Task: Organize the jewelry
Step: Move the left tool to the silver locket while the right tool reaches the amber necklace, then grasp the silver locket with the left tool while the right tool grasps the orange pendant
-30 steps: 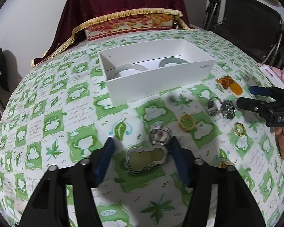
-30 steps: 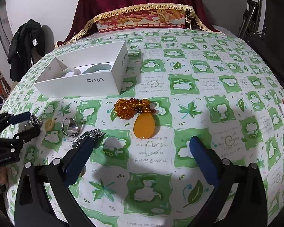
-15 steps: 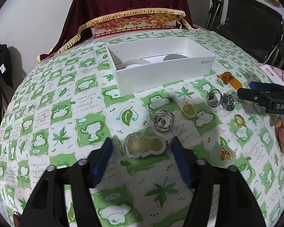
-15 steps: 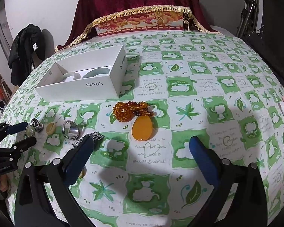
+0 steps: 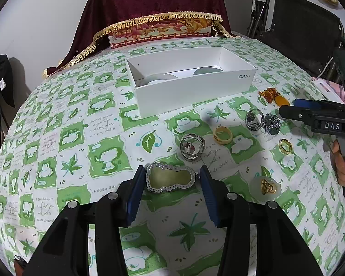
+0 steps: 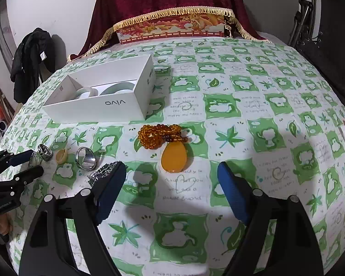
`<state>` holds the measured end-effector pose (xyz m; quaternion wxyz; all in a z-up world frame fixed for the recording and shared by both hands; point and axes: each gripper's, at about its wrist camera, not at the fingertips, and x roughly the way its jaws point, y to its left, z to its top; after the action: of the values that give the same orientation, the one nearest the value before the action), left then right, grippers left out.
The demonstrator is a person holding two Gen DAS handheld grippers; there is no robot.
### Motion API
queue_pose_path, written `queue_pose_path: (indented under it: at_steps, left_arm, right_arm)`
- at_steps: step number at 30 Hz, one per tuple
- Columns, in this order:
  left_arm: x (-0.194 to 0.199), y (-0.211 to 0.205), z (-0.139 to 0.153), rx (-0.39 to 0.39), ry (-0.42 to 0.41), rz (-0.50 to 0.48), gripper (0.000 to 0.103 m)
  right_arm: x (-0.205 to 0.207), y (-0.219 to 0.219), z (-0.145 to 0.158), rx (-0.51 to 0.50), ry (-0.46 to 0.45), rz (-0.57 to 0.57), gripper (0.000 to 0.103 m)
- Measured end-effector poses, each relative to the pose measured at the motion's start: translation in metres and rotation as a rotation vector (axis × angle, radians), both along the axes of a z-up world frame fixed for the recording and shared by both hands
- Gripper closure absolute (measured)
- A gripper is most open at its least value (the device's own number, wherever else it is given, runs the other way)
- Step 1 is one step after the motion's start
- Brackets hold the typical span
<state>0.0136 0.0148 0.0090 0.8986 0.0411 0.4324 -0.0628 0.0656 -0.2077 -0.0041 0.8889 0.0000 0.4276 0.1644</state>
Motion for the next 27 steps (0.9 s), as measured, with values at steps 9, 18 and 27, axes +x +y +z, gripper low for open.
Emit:
queue_pose_path:
  at_steps: [9, 18, 27]
  left_arm:
    - [0.0, 0.0, 0.0, -0.001, 0.0, 0.001, 0.054]
    - [-0.006, 0.001, 0.005, -0.015, -0.038, 0.008, 0.055]
    - [-0.011, 0.002, 0.011, -0.018, -0.068, 0.009, 0.055]
  right_arm:
    - [0.019, 0.009, -0.001, -0.052, -0.002, 0.007, 0.045]
    - [0.007, 0.011, 0.002, -0.011, -0.022, 0.059, 0.081]
    - [-0.002, 0.009, 0.007, -0.004, -0.05, 0.055, 0.081]
